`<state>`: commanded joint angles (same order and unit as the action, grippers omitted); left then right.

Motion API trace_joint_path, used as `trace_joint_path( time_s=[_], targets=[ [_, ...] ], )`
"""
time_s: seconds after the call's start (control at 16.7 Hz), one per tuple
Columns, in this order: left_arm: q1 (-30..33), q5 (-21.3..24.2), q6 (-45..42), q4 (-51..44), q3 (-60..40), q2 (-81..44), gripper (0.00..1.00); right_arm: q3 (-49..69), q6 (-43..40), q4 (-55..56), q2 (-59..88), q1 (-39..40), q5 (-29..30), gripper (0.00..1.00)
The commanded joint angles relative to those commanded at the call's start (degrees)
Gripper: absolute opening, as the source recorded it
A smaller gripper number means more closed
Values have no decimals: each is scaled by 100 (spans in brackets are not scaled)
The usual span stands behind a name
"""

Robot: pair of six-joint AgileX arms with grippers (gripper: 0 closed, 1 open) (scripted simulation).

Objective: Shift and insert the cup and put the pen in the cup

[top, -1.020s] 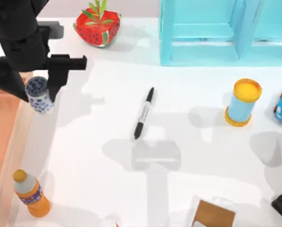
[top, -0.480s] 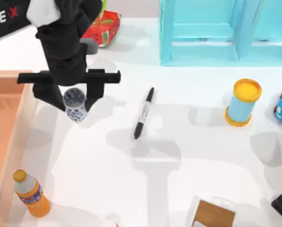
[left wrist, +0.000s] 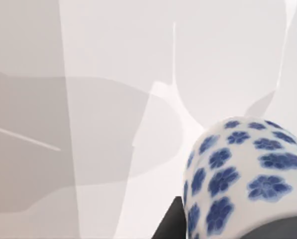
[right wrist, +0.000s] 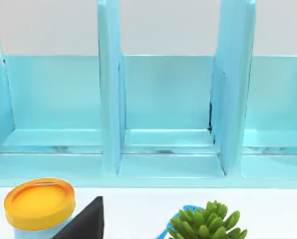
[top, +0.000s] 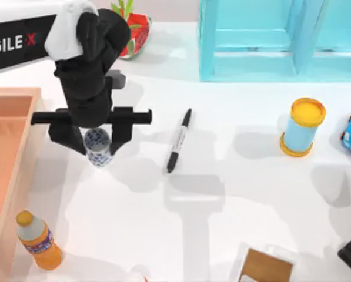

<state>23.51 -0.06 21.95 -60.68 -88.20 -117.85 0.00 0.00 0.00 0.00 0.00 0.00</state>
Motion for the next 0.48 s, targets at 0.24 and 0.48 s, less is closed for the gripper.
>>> trace_joint_path(
  time_s=[0.24,0.48],
  targets=[
    [0,0,0,3,2,-1,8,0,0,0,0,0,0,100],
    [0,0,0,3,2,-1,38,0,0,0,0,0,0,100]
  ],
)
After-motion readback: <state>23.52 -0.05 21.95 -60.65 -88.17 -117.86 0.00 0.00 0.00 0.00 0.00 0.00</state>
